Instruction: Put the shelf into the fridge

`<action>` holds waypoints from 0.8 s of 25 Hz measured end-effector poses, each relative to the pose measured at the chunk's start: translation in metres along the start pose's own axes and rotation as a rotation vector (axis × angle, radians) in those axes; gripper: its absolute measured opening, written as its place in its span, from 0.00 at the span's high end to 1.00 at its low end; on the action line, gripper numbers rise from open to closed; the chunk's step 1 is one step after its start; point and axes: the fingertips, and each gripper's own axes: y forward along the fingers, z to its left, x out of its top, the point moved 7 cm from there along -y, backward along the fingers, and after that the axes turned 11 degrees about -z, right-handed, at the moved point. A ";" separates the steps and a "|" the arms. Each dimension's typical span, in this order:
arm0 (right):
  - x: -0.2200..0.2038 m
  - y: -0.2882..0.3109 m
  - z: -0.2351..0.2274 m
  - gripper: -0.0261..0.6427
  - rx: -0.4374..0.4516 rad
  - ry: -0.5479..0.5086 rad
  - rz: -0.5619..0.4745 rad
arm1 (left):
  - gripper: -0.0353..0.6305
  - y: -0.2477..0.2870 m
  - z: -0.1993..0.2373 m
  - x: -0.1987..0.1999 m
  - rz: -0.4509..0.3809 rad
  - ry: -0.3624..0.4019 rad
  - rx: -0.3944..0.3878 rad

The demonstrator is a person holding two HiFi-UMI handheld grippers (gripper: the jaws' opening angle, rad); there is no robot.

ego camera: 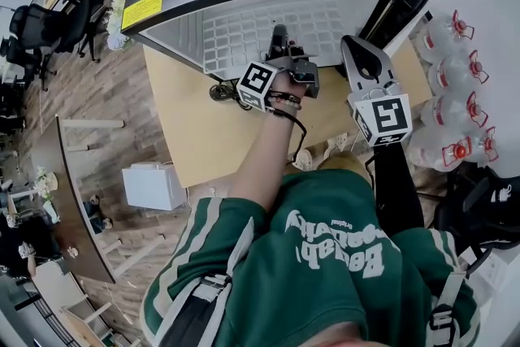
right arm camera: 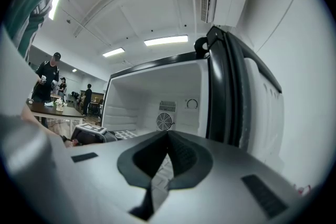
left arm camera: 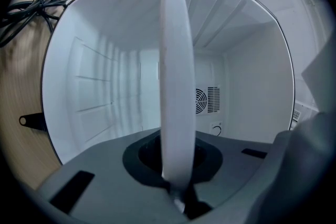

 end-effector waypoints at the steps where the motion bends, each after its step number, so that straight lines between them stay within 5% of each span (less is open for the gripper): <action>1: 0.000 -0.001 0.000 0.96 -0.001 0.001 -0.001 | 0.91 0.000 0.000 0.000 0.000 0.001 0.000; 20: 0.006 0.003 -0.002 0.96 -0.011 0.016 -0.014 | 0.91 0.013 -0.001 0.001 0.004 0.030 -0.003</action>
